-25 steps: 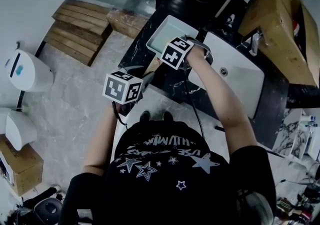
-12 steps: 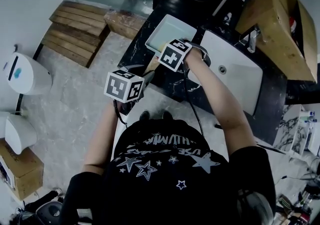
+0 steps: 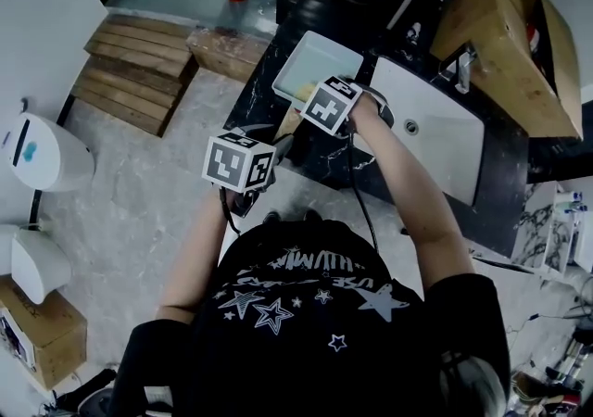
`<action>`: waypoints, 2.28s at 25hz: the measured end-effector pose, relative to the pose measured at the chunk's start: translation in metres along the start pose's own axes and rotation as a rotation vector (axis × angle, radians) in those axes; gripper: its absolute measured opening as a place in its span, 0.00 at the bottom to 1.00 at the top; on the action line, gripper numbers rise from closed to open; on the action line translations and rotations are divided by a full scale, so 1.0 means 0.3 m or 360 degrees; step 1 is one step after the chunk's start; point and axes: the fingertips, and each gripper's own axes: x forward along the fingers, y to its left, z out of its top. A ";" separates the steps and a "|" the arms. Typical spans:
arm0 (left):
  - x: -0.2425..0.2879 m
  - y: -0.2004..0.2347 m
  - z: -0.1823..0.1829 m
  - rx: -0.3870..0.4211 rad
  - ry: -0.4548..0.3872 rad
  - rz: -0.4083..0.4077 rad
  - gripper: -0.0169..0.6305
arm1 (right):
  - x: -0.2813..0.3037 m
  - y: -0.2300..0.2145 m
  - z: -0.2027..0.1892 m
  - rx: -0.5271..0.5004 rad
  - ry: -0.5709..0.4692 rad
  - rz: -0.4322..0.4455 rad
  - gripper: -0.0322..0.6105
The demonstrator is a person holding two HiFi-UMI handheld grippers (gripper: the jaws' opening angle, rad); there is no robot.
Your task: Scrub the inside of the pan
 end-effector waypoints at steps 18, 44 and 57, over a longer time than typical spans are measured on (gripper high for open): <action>-0.032 -0.005 -0.012 0.0207 0.0010 -0.0139 0.24 | -0.187 -0.059 -0.028 0.0593 -0.0436 -0.0323 0.18; -0.199 -0.350 -0.063 0.0330 -0.0205 0.0095 0.24 | -0.536 0.350 -0.486 0.0767 -0.0594 -0.0404 0.18; -0.169 -0.638 -0.304 0.0280 -0.0181 0.0046 0.23 | -0.625 0.617 -0.746 0.0911 -0.0600 -0.0409 0.18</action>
